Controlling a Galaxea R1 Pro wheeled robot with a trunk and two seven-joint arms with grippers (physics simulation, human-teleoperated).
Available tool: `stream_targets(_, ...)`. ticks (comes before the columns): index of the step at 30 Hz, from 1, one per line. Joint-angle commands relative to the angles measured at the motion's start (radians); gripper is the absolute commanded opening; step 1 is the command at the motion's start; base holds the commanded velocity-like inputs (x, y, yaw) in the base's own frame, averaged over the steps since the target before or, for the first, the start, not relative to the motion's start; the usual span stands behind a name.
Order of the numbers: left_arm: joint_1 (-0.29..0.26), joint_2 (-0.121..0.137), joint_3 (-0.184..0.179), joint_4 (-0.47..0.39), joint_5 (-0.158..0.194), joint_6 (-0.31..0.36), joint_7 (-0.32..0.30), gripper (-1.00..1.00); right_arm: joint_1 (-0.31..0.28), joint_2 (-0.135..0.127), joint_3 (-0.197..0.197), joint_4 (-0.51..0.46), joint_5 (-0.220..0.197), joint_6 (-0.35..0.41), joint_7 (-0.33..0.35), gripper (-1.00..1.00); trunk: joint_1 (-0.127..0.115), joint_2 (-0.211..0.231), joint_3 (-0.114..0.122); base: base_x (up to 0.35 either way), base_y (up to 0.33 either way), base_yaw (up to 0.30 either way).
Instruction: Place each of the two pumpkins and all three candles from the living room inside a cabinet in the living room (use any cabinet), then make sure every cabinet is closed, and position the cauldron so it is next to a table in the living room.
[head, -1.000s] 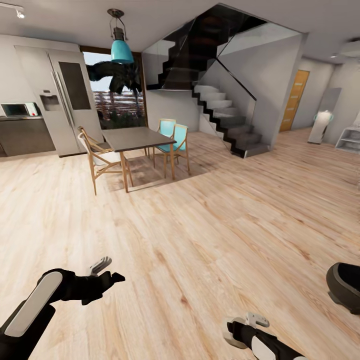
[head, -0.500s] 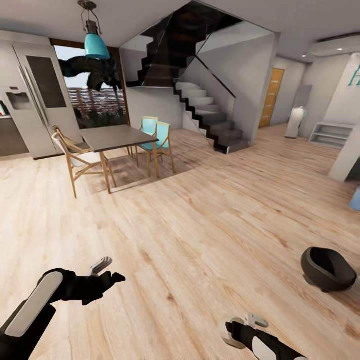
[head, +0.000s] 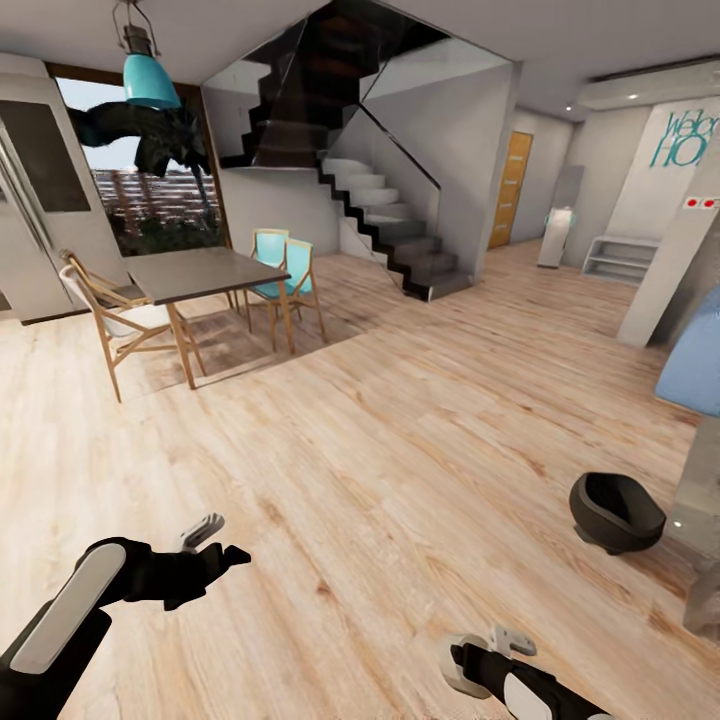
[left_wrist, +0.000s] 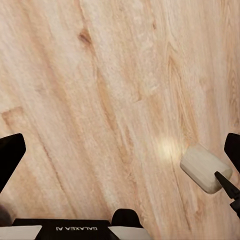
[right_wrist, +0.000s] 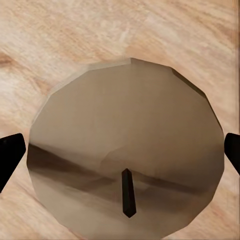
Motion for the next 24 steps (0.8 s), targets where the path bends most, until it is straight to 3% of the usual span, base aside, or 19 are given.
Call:
stream_targets(1, -0.001, 0.001, -0.001, -0.001, 0.01, 0.0, 0.01, 1.0, -0.001, -0.001, 0.005, -0.002, -0.005, 0.003, -0.001, -1.0, 0.0, 0.0, -0.002, 0.0, 0.0, -0.135)
stream_targets(24, -0.001, 0.0, -0.002, 0.001, 0.01, 0.0, 0.01, 1.0, -0.001, 0.001, 0.005, -0.002, -0.007, 0.003, -0.002, -1.0, 0.0, 0.0, -0.037, 0.0, 0.0, -0.139)
